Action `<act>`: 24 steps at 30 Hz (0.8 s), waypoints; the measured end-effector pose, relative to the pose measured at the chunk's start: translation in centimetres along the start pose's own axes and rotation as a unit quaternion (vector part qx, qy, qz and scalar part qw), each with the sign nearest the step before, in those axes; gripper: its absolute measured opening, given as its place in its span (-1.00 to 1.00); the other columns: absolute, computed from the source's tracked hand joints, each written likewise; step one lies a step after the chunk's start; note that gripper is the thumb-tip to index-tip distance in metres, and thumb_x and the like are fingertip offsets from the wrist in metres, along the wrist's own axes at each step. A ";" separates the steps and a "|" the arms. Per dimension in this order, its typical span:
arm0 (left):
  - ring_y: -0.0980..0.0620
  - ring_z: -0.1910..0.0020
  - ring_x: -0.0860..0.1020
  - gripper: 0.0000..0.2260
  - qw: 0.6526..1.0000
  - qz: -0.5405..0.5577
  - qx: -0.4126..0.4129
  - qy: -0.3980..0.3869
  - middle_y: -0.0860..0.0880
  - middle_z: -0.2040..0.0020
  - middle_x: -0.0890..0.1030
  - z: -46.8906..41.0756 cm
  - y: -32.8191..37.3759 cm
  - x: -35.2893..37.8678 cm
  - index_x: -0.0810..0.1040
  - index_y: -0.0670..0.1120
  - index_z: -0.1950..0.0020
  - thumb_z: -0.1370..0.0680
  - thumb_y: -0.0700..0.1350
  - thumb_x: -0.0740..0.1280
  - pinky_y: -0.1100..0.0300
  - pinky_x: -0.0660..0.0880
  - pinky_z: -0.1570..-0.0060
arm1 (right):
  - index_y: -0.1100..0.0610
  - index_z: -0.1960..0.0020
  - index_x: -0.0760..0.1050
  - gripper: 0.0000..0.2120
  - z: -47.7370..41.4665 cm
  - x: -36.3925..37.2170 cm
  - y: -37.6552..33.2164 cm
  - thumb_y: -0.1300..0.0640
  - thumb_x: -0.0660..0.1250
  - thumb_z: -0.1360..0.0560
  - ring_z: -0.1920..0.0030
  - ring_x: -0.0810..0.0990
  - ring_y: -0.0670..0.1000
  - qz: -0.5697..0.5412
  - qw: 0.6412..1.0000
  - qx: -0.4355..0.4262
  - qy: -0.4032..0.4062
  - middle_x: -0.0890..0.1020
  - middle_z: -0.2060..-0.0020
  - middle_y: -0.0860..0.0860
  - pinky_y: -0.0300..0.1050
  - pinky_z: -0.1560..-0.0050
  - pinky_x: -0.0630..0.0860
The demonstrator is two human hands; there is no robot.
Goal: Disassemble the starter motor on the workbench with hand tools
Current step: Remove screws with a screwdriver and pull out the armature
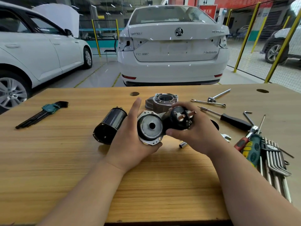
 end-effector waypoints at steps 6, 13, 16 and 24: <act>-0.03 -0.31 0.45 0.14 0.993 -0.039 0.082 0.072 0.09 -0.34 0.38 -0.4 1.2 -1.2 -0.13 0.12 -0.52 -0.23 -0.08 0.65 0.34 0.32 -0.28 | -0.31 -0.18 0.40 -0.37 0.4 -0.1 -1.5 0.04 0.60 -0.25 -0.07 0.58 -0.26 0.012 0.998 -0.050 0.042 0.57 -0.06 -0.36 -0.44 0.04 0.48; 0.01 -0.39 0.42 0.07 0.993 -0.001 0.062 0.096 0.11 -0.38 0.40 -0.4 2.5 -2.2 -0.16 -0.01 -0.53 -0.28 0.21 0.48 0.15 0.36 -0.33 | -0.19 -0.20 0.41 -0.42 0.4 0.2 -1.7 0.12 0.55 -0.28 -0.12 0.61 -0.11 -0.097 0.992 -0.053 0.055 0.62 -0.09 -0.19 -0.30 -0.06 0.52; 0.07 -0.41 0.39 0.12 0.995 0.021 0.040 0.086 0.13 -0.40 0.39 -0.4 2.2 -2.0 -0.17 0.00 -0.53 -0.25 0.20 0.54 0.27 0.30 -0.36 | -0.10 -0.22 0.41 -0.43 0.2 0.6 -0.9 0.16 0.55 -0.29 -0.13 0.63 -0.04 -0.135 0.989 -0.035 0.044 0.64 -0.08 -0.11 -0.18 -0.10 0.56; 0.26 -0.39 0.37 0.10 0.993 0.086 0.013 0.085 0.19 -0.39 0.37 -0.2 2.1 -1.7 -0.13 0.01 -0.56 -0.24 0.18 0.50 0.45 0.26 -0.30 | -0.13 -0.15 0.46 -0.53 0.2 0.7 -0.5 -0.07 0.49 -0.27 -0.06 0.63 -0.17 -0.138 0.988 -0.024 0.060 0.66 0.00 -0.23 -0.36 0.01 0.51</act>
Point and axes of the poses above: each hand's wrist, its own z-axis away from the middle knuckle, its own x-axis out of the palm, y = z × x, the point moved 6 cm from there along -z, towards the middle knuckle
